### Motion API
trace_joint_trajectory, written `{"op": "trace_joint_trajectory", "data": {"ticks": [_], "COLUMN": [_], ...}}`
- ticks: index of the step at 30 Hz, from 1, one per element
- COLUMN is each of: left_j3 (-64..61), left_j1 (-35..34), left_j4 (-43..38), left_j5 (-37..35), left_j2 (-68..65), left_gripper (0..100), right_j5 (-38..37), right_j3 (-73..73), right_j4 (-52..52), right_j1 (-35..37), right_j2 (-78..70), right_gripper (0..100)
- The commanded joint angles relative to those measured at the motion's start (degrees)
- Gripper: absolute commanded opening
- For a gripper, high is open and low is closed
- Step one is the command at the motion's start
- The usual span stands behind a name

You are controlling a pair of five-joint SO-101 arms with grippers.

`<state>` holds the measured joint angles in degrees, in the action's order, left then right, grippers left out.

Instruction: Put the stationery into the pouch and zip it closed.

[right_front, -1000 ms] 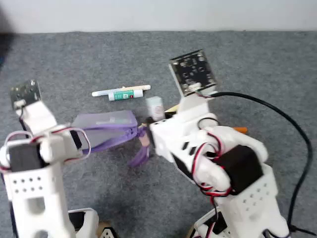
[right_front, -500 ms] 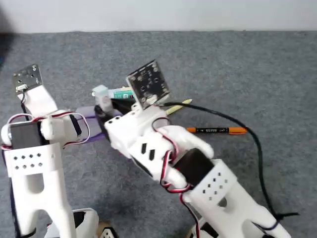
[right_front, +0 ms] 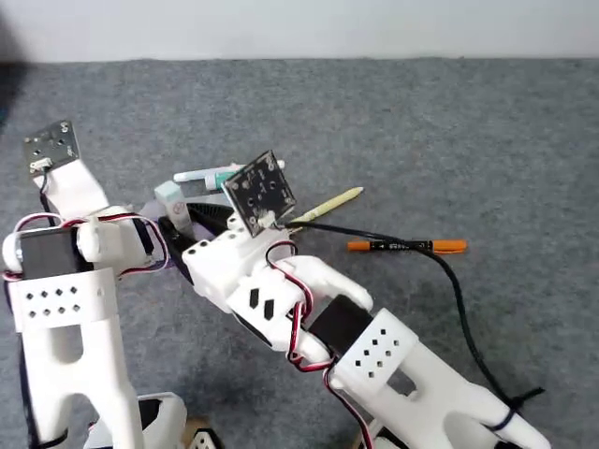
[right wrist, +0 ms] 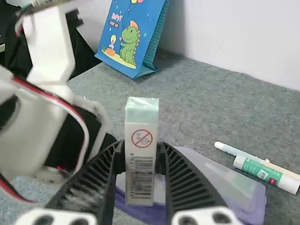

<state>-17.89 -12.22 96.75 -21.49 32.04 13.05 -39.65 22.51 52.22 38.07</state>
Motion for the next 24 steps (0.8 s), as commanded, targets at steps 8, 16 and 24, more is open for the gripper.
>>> {"op": "trace_joint_trajectory", "data": {"ticks": [8,16,24], "left_j3": [1.45,6.02,6.29], "left_j1": [0.09,2.55,4.04], "left_j4": [3.78,3.69,3.6], "left_j5": [-0.79,-0.79,-0.79], "left_j2": [-0.26,-0.62,-0.79], "left_gripper": [1,1,1], "right_j5": [-1.93,-2.11,-2.11], "right_j3": [-2.11,-2.11,-1.58], "right_j4": [-16.13,-18.33,-7.34], "right_j1": [-3.38,-3.82,-3.91], "right_j2": [-6.11,-9.54,-7.25], "right_gripper": [0.8,2.6,22.0]}}
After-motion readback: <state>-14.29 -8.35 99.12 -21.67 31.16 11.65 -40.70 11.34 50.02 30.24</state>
